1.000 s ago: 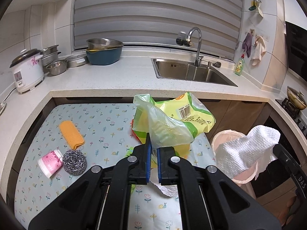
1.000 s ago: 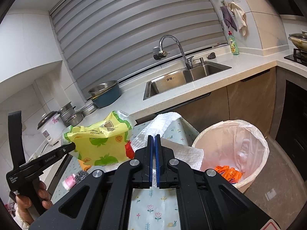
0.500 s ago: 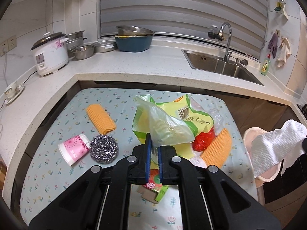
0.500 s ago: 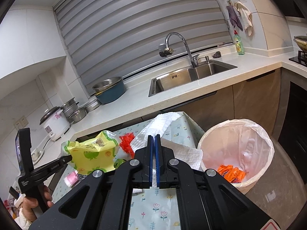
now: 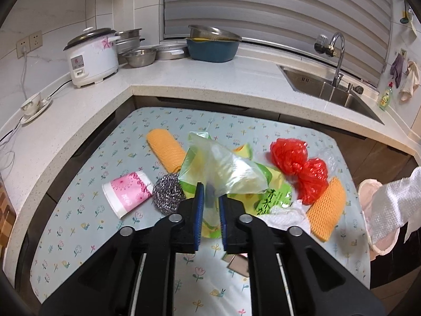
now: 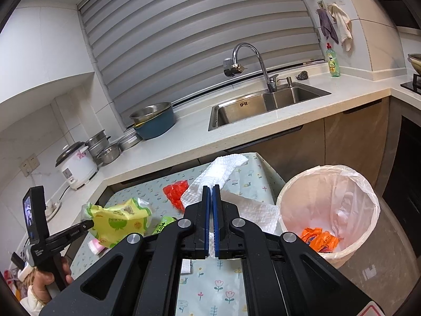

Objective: Collect trash

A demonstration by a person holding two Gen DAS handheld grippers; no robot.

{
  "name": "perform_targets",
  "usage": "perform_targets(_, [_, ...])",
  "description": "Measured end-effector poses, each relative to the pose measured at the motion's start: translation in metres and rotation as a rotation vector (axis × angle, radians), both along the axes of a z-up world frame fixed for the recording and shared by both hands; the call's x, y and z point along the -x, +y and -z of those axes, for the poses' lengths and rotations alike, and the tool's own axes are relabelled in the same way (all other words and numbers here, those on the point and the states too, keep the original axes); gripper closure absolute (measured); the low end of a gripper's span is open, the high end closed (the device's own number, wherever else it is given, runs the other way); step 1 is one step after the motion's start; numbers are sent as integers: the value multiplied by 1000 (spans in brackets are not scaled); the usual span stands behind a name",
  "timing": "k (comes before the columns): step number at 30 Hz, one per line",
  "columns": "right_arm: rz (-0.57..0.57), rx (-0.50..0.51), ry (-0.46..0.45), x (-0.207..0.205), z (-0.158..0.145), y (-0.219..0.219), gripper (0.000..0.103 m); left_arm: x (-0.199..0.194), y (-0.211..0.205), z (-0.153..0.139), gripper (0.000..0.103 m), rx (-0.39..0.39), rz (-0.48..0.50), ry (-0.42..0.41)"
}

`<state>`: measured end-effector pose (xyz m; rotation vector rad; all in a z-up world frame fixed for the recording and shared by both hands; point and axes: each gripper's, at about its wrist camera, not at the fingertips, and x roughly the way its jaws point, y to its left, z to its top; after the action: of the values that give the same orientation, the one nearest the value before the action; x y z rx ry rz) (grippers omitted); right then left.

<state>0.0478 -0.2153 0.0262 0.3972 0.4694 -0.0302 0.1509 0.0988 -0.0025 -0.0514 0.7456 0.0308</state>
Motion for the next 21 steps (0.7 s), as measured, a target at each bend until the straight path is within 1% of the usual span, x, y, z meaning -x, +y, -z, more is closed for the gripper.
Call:
perform_targets(1, [-3,1,0,0,0,2,101,1,1,3,77,0,-5,6])
perform_targets(2, [-5,2,1,-1,0,3,101,3,2,4,60,6,-9,9])
perform_targets(3, [-8,4,1,-1,1,4,101,5,2,4,51,8,-9,3])
perform_targets(5, [-10,6,3,-2,1,6,101,11,-1,3,47,8,2,-12])
perform_targets(11, [-18,8,8,-3,1,12,101,19,-21,6,41,19,69,0])
perform_targets(14, [-17,9,8,-2,1,13,101,18,-22,2,40,8,47,-19])
perform_targets(17, [-16,8,8,-3,1,12,101,16,-15,-2,40,48,38,-13])
perform_targets(21, [-15,2,9,-3,2,12,101,21,-15,-7,31,61,36,-26])
